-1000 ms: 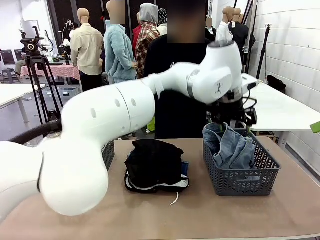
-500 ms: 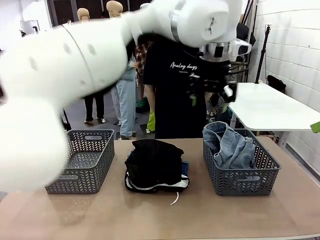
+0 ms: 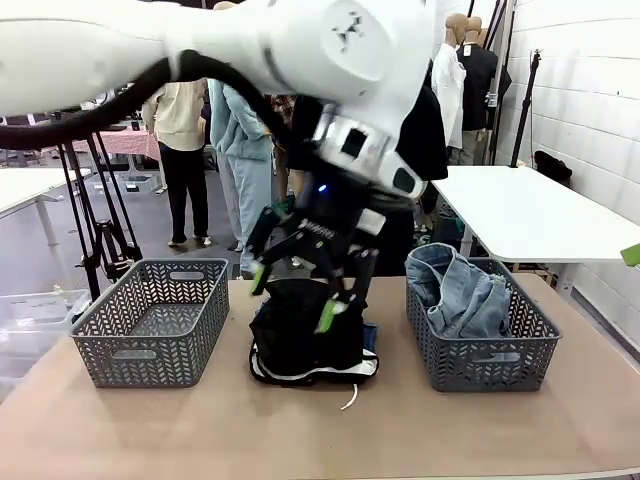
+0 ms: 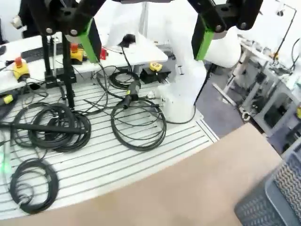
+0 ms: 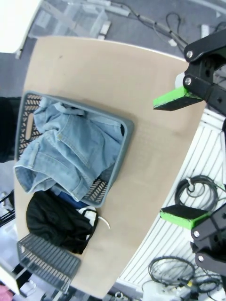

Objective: Sort the tops and bottoms.
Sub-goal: Lift clothes from the center of the table with your right hand.

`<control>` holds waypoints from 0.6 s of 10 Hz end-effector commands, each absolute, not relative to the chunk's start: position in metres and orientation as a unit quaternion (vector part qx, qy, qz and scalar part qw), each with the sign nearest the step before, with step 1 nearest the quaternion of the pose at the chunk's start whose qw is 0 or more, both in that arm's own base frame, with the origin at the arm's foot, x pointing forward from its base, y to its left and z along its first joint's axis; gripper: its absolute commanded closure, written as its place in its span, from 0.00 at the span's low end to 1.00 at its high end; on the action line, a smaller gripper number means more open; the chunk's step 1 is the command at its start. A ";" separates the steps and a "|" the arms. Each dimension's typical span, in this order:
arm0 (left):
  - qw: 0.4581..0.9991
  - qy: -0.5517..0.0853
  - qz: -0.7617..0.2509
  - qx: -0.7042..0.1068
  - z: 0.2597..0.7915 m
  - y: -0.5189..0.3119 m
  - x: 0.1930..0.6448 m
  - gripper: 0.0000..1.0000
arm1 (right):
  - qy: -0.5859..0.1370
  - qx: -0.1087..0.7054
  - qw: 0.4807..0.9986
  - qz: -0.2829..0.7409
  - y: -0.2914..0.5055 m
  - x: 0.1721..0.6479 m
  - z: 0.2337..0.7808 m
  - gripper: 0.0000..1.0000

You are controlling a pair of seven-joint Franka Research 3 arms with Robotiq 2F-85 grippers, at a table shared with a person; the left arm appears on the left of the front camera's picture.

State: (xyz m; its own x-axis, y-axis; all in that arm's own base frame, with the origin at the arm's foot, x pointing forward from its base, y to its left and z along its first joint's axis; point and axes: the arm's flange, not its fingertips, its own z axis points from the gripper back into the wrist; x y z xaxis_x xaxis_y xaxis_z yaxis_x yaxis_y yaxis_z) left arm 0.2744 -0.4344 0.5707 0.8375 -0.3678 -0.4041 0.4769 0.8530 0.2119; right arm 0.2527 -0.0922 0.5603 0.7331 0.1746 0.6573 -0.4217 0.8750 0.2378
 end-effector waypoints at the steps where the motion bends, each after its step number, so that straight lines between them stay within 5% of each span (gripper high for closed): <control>1: 0.946 0.180 -0.225 0.152 0.578 -0.453 0.298 0.00 | -0.329 0.197 0.908 0.168 -0.091 0.254 0.560 0.00; 5: 0.947 0.177 -0.224 0.145 0.571 -0.441 0.286 0.00 | -0.329 0.197 0.908 0.168 -0.091 0.254 0.560 0.00; 6: 0.957 0.130 -0.230 0.118 0.562 -0.412 0.299 0.00 | -0.329 0.197 0.908 0.168 -0.091 0.254 0.560 0.00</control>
State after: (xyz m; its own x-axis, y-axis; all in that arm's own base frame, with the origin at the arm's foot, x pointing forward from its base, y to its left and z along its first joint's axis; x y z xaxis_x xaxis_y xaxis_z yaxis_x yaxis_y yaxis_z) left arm 0.3020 -0.4438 0.5704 0.8426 -0.3803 -0.3813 0.4698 0.8652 0.1752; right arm 0.2526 -0.0923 0.5603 0.7330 0.1744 0.6574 -0.4215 0.8751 0.2377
